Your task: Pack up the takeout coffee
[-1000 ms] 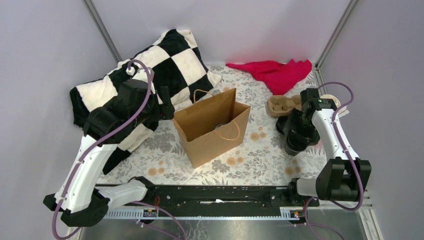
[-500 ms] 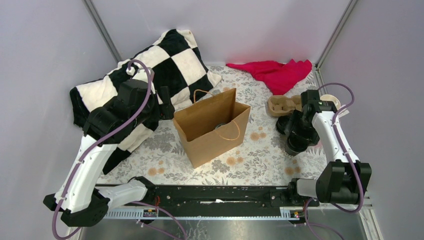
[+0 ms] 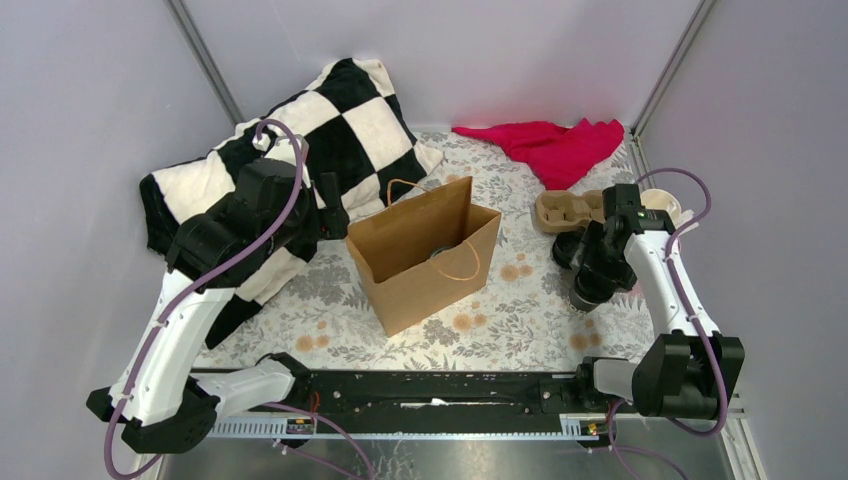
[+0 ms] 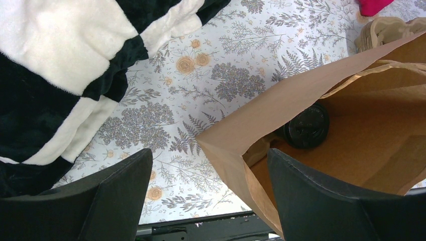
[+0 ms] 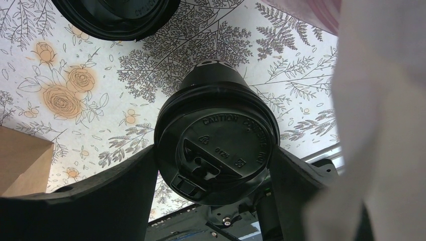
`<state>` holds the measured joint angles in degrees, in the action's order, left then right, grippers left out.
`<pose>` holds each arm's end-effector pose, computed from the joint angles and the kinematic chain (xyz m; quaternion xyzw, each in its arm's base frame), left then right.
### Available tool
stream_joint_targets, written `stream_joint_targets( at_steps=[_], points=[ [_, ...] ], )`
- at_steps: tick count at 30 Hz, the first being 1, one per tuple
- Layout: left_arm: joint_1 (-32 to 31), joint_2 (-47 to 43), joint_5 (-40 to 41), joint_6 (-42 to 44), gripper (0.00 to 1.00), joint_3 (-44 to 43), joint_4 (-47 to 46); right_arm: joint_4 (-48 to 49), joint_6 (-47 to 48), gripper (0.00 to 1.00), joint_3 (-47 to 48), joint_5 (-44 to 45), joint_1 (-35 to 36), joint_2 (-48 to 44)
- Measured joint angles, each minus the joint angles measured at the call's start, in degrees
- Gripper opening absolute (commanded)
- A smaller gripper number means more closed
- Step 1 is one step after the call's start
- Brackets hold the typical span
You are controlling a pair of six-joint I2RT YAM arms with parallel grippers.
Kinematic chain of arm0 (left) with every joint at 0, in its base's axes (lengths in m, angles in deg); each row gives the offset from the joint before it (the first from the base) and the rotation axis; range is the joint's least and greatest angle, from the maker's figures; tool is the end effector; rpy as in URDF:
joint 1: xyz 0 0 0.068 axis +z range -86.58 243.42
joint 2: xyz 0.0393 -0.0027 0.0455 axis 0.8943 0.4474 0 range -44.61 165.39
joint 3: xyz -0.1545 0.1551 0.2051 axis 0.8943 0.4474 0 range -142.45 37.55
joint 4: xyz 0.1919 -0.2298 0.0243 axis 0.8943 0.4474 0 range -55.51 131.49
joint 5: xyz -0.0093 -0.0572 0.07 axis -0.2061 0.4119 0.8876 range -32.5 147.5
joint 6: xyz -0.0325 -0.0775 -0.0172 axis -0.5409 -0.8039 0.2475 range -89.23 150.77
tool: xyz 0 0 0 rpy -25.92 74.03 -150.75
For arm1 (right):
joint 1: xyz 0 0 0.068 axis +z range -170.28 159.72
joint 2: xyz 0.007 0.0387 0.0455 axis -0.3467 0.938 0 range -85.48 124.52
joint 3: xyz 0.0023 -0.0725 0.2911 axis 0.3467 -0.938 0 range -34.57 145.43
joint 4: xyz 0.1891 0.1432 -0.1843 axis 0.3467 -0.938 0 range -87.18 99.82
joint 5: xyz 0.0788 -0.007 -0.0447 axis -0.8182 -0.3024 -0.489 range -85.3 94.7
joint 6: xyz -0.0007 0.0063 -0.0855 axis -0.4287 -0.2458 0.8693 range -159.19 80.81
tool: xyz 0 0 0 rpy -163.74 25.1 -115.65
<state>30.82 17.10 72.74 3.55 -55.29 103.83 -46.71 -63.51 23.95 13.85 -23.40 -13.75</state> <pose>0.1886 -0.0969 0.4790 -0.0159 0.8934 -0.1124 0.4347 0.2712 -0.0269 0.2444 0.2463 0.9500 -0.0449 0.1868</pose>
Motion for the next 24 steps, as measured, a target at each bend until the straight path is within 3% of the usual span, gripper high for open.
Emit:
stream_joint_targets(
  at_steps=[11,19,24],
  points=[
    [0.0,0.0,0.0,0.0,0.88,0.0,0.0,-1.6,1.4,0.97,1.8,-1.2,0.0,1.2],
    [0.0,0.0,0.0,0.0,0.88,0.0,0.0,-3.2,1.8,0.97,4.6,-3.3,0.0,1.7],
    [0.0,0.0,0.0,0.0,0.88,0.0,0.0,-4.2,2.0,0.9,4.6,-3.2,0.0,1.7]
  ],
)
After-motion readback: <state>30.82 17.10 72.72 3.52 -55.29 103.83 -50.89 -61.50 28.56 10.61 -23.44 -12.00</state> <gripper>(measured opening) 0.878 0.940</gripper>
